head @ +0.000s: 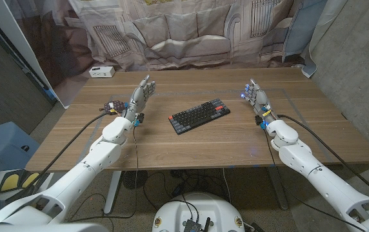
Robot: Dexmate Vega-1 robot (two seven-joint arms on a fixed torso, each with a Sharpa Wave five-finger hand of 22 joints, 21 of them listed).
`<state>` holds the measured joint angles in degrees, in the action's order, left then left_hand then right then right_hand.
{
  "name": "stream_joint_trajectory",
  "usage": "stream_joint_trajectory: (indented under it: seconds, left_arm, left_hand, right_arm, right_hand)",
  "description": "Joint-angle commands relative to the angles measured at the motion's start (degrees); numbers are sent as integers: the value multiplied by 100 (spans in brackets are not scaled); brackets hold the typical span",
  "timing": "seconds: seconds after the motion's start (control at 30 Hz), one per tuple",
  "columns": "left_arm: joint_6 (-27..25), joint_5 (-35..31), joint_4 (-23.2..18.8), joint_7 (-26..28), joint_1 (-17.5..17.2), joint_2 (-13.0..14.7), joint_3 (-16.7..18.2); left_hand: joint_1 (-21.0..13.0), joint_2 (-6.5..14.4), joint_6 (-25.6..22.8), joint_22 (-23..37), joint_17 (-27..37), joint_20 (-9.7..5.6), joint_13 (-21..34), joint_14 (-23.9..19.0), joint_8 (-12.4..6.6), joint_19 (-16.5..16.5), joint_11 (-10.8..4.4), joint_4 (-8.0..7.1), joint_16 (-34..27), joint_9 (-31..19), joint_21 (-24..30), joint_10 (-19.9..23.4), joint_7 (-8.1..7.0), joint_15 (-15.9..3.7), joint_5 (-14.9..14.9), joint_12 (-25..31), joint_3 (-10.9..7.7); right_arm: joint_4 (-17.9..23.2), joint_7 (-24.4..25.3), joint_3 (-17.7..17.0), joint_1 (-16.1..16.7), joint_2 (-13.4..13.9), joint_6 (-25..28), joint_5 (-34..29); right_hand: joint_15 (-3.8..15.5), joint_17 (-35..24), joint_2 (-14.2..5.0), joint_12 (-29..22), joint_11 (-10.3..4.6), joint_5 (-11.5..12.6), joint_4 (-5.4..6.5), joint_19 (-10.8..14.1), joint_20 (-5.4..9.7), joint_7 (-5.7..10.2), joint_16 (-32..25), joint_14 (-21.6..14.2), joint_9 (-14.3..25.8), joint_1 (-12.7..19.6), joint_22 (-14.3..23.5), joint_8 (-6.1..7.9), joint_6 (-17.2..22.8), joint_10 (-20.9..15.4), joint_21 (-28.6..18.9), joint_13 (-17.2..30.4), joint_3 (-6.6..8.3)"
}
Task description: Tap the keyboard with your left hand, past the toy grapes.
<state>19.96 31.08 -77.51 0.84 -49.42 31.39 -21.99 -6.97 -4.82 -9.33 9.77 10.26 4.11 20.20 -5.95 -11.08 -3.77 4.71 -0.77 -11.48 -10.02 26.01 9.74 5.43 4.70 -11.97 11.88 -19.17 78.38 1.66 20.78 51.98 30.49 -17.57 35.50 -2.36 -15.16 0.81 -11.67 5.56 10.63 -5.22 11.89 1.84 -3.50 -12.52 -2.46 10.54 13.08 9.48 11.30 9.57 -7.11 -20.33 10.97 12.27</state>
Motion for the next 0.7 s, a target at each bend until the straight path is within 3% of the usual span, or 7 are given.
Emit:
stream_joint_trajectory:
  seconds: [0.03, 0.2, 0.43, 0.7]
  left_arm:
    - [264, -413, -202, 272, -68, 16, -47]
    - [531, -251, 8, 11, 21, -166, -81]
    - [493, -807, -438, 506, -180, -42, -120]
    - [556, -1127, -860, 721, -408, 165, -19]
  left_hand:
    - [-80, 13, -123, 5, 6, 29, -22, -125, -60, 89, 11, 55, -46, -27, -17, 111, 8, 7, -32, 42, -14]
    - [-108, 28, -322, 6, 3, 40, -118, -315, -96, 257, 31, 83, -79, -29, -47, 300, -16, -23, -26, 93, -5]
    - [-135, 41, -405, 7, 1, 38, -186, -436, -94, 330, -1, 109, -90, -31, -91, 417, -36, -45, -19, 116, -3]
    - [-160, 50, -533, 7, 0, 46, -234, -504, -118, 383, -22, 130, -90, -32, -122, 495, -47, -67, -14, 131, -3]
  right_arm:
    - [152, 5, -125, 206, 85, -182, 40]
    - [65, -321, -164, 158, 187, -161, 201]
    - [92, -519, -168, 135, 333, -116, 213]
    - [338, -222, -215, 239, 320, -75, 153]
  right_hand:
    - [-16, -5, -27, -36, 1, 25, -28, 55, 10, 10, -18, 2, 23, 58, 18, 49, 84, -75, 21, 15, 29]
    - [-23, 3, -24, -37, -1, 23, -24, 60, 1, 43, -17, -3, 24, 41, 18, 47, 93, -90, 40, 14, 17]
    - [-21, 13, -4, -27, 17, 18, -6, 53, -2, 81, -10, 5, 29, -17, 19, 92, 233, -82, 79, 14, -18]
    - [-22, 32, -2, -20, 10, 20, -3, 58, 3, 66, -2, 4, 36, -45, 21, 124, 360, -85, 126, 14, -41]
